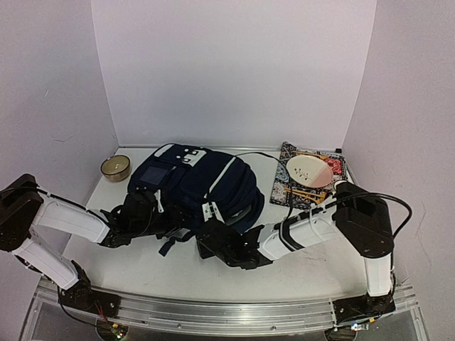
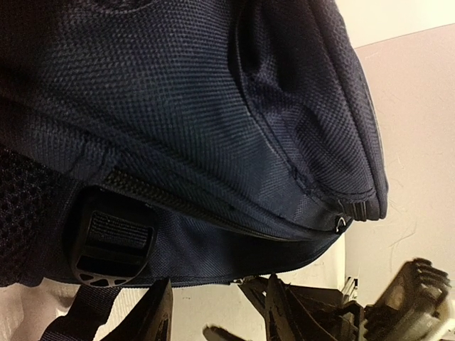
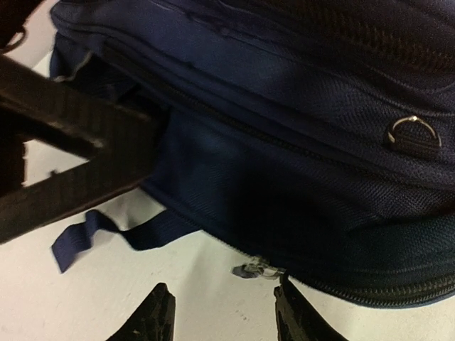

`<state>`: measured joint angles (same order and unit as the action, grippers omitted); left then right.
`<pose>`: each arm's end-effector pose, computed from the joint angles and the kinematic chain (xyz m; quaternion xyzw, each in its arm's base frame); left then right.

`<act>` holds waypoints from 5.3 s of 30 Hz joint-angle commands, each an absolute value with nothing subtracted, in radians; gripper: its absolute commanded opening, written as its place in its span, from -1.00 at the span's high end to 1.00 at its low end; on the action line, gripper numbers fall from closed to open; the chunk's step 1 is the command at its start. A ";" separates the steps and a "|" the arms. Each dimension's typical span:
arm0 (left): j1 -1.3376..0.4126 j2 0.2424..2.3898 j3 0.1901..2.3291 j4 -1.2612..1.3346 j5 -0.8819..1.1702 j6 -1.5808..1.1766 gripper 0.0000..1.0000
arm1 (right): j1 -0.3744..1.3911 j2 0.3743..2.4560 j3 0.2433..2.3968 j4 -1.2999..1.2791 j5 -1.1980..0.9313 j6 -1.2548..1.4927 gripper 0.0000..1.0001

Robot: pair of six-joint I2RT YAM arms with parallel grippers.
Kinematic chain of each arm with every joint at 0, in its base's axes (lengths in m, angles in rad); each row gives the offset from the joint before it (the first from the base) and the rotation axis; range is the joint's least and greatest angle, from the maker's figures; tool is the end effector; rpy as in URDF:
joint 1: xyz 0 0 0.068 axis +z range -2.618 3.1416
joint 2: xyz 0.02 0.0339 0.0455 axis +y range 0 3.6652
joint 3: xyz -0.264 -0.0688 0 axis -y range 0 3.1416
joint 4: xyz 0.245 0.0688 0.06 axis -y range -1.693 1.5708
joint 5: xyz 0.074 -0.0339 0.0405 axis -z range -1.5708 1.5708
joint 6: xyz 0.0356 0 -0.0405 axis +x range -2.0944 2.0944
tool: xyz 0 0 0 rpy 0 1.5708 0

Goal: Pack the student bag
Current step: Adjust the student bag at the center of the board, then hold the largest pocket of the student bag, then pick up the largest pocket of the bag from the student bag.

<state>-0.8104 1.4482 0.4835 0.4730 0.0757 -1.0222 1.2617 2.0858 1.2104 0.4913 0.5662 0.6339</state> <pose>0.1863 -0.1997 0.1566 -0.0713 0.8546 -0.4271 0.2868 0.1549 0.4224 0.1546 -0.0972 0.8054 0.3009 0.5013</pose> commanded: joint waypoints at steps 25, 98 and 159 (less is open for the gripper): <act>-0.724 1.589 0.466 0.524 0.020 -0.984 0.08 | 1.259 1.994 1.171 0.371 0.667 0.569 0.93; -0.661 1.407 0.531 0.338 0.109 -0.980 -0.01 | 1.226 2.223 1.463 0.307 0.746 0.742 0.74; -0.690 1.757 0.605 0.659 0.203 -1.124 0.04 | 1.198 2.245 1.517 0.161 0.695 0.779 0.52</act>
